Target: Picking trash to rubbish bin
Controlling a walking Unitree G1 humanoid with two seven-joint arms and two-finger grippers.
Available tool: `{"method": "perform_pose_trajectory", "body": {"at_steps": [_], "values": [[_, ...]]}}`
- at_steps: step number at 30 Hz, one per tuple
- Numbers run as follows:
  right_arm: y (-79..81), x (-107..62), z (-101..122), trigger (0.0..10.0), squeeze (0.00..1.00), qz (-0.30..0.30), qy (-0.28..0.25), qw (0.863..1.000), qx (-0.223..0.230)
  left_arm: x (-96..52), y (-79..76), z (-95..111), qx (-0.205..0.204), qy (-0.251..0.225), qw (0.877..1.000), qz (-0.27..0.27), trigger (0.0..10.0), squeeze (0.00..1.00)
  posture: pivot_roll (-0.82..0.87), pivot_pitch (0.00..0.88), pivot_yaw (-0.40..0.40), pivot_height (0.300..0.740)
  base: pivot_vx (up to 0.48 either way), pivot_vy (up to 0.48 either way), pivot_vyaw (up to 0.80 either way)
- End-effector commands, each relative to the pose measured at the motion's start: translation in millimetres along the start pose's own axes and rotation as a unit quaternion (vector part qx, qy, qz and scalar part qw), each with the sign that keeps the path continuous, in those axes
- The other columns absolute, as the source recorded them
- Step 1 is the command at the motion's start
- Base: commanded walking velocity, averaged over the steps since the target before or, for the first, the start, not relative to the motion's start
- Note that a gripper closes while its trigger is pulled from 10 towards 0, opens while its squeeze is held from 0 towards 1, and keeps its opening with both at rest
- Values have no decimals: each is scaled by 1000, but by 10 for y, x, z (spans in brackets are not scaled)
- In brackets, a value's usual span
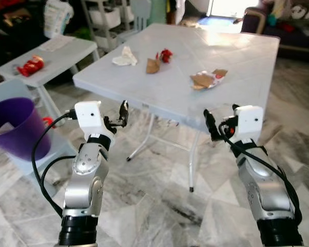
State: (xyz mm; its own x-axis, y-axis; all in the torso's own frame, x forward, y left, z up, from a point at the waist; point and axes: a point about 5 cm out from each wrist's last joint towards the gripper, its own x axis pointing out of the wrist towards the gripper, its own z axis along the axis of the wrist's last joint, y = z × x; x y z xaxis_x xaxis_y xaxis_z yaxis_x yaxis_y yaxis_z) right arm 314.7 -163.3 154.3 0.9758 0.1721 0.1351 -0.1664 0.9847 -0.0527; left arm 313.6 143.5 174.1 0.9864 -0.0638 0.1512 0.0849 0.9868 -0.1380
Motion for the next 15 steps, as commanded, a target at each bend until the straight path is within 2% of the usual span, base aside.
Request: {"method": "perform_pose_trajectory", "body": {"at_steps": [1, 15], "values": [[79, 23, 44, 10000, 0, 12, -9, 1000, 1, -20, 105, 5, 7, 3, 1000, 19, 10000, 0, -4, 61, 22, 740, 0, 0, 0], [70, 13, 39, 10000, 0, 10, -9, 1000, 0, 0, 124, 15, 5, 4, 1000, 27, 10000, 0, -6, 62, 23, 740, 0, 0, 0]]}}
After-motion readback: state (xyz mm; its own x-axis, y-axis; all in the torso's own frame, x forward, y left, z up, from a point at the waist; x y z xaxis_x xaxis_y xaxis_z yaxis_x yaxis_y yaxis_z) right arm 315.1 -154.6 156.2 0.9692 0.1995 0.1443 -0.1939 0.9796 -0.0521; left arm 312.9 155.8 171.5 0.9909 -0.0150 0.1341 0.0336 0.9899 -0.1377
